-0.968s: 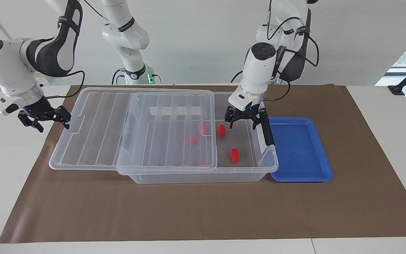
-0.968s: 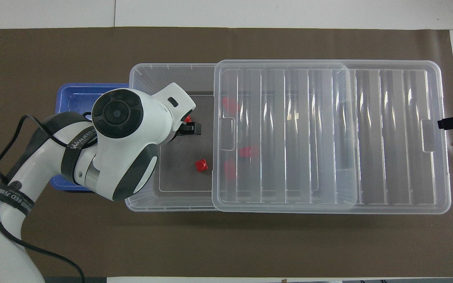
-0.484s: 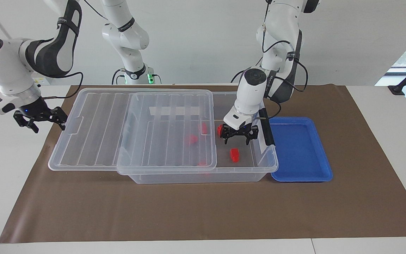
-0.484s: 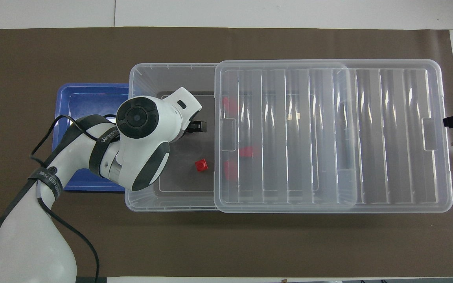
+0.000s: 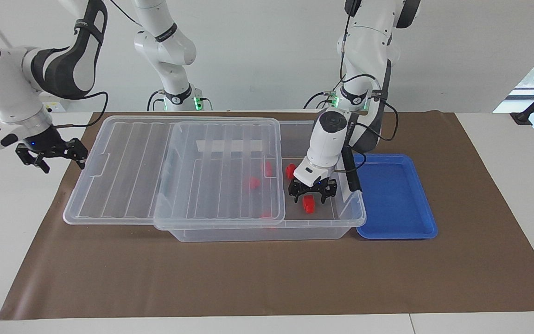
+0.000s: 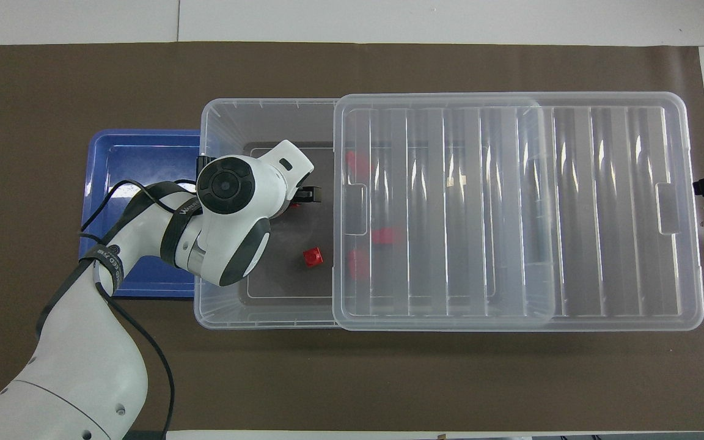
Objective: Place red block in blue tray from box
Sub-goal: 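Grasp the red block and lift it with the left gripper, then lower the red block into the blue tray and open the left gripper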
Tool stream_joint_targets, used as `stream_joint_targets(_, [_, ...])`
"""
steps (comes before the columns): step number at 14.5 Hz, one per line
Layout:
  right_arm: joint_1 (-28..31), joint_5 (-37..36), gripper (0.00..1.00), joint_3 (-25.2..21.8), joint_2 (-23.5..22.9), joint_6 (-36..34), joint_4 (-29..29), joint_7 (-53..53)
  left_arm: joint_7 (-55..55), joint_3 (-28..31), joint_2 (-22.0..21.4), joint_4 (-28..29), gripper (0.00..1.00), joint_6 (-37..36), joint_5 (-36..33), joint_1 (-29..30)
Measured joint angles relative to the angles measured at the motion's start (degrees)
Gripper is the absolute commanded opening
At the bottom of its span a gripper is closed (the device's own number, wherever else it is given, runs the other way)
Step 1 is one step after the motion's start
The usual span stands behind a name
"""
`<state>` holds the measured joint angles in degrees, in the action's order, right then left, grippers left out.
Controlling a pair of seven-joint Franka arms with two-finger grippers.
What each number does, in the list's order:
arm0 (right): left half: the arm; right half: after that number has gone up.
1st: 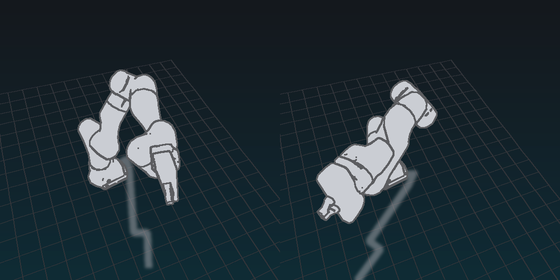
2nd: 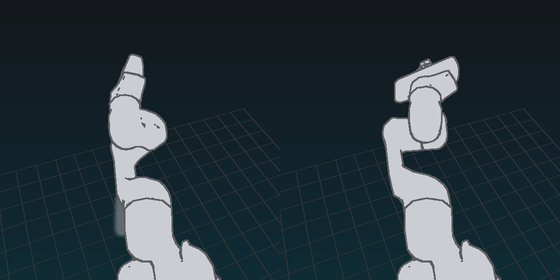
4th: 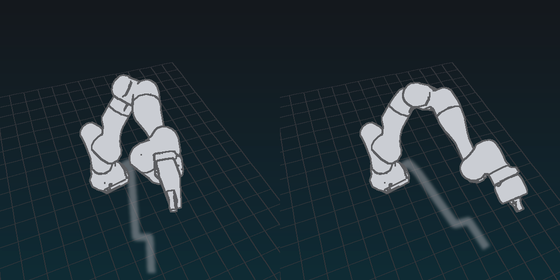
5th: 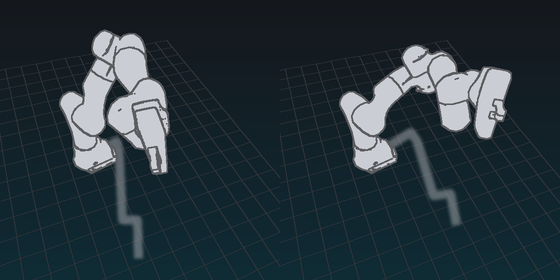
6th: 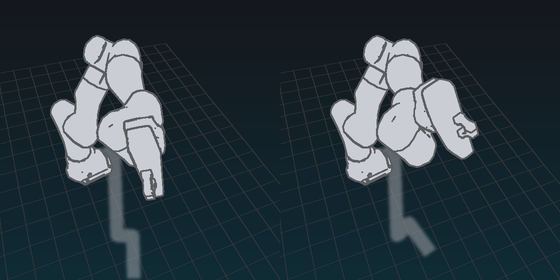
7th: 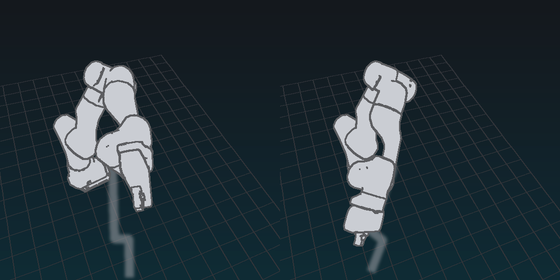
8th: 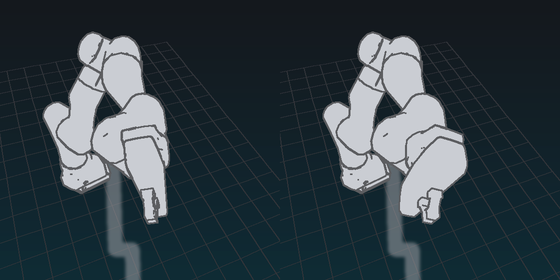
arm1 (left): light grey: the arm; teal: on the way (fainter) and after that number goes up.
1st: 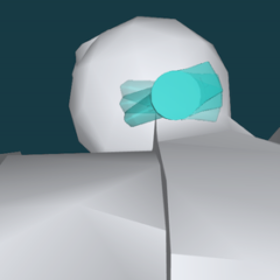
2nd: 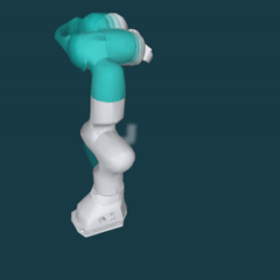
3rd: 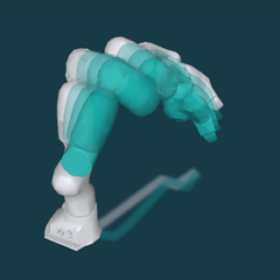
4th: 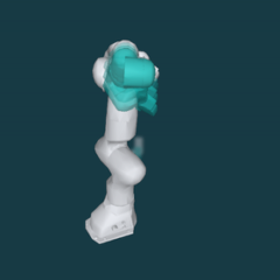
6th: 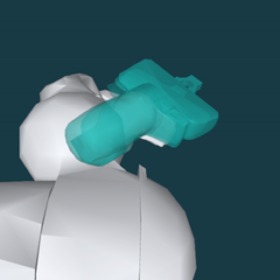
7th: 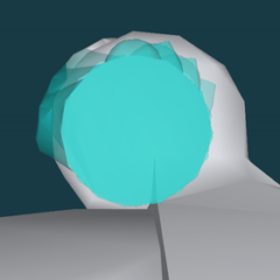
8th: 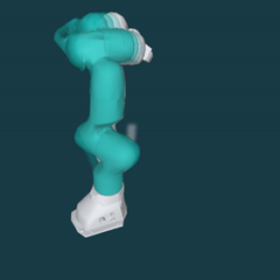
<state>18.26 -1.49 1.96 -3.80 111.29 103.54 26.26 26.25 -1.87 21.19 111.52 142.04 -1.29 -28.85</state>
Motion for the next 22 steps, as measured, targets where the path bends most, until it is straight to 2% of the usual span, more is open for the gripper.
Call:
stream_joint_targets(1, [-1.47, 0.0, 1.0, 0.09, 0.09, -2.76, -2.29, -0.07, 0.04, 0.04, 0.01, 0.2, 0.0, 0.08, 0.0, 0.0])
stream_joint_targets(4, [-5.67, 0.09, 1.0, 0.46, 1.49, -11.23, -7.93, -4.22, 0.14, 0.19, -0.01, 0.23, 0.0, 0.33, 0.0, 0.0])
stream_joint_targets(6, [-9.02, 0.22, 1.0, 0.63, 3.0, -17.09, -11.07, -10.78, 0.17, 0.25, -0.1, 0.2, 0.0, 0.4, 0.0, 0.0])
stream_joint_targets(8, [-10.69, 1.4, 1.0, 0.95, 3.98, -19.61, -11.83, -16.77, 0.17, 0.27, -1.04, -0.02, 0.0, 0.32, 0.0, 0.01])
stream_joint_targets(10, [-10.59, 2.99, 1.0, 0.97, 3.99, -19.84, -11.61, -18.82, 0.17, 0.27, -4.29, -0.41, 0.0, -2.32, 0.0, 0.01])
stream_joint_targets(15, [-10.37, 3.17, 1.0, 0.7, 3.89, -19.84, -11.05, -18.98, 0.13, 0.48, -17.26, -2.4, 0.0, -19.05, -0.08, 0.96])
stream_joint_targets(16, [-10.2, 3.17, 0.81, 0.58, 3.92, -19.84, -10.65, -18.97, -0.26, 0.51, -19.34, -2.36, 0.0, -21.52, -0.2, 2.18])
stream_joint_targets(18, [-9.0, 3.17, 0.32, 0.44, 3.96, -17.51, -9.61, -18.19, -2.85, 0.61, -21.88, -1.96, 0.0, -25.07, -0.27, 5.62])
stream_joint_targets(19, [-8.06, 3.17, 0.12, 0.37, 3.97, -15.96, -8.97, -17.1, -4.97, 0.67, -22.38, -1.49, 0.0, -25.76, -0.3, 7.57])
stream_joint_targets(20, [-6.72, 3.17, 0.0, 0.34, 3.96, -14.75, -8.34, -15.64, -7.93, 0.73, -22.47, -0.9, 0.0, -25.89, -0.3, 9.92])
stream_joint_targets(22, [-3.53, 3.17, 0.0, 0.22, 3.85, -12.23, -6.98, -10.94, -14.06, 0.88, -22.47, 0.95, 0.0, -25.77, -0.3, 14.56])
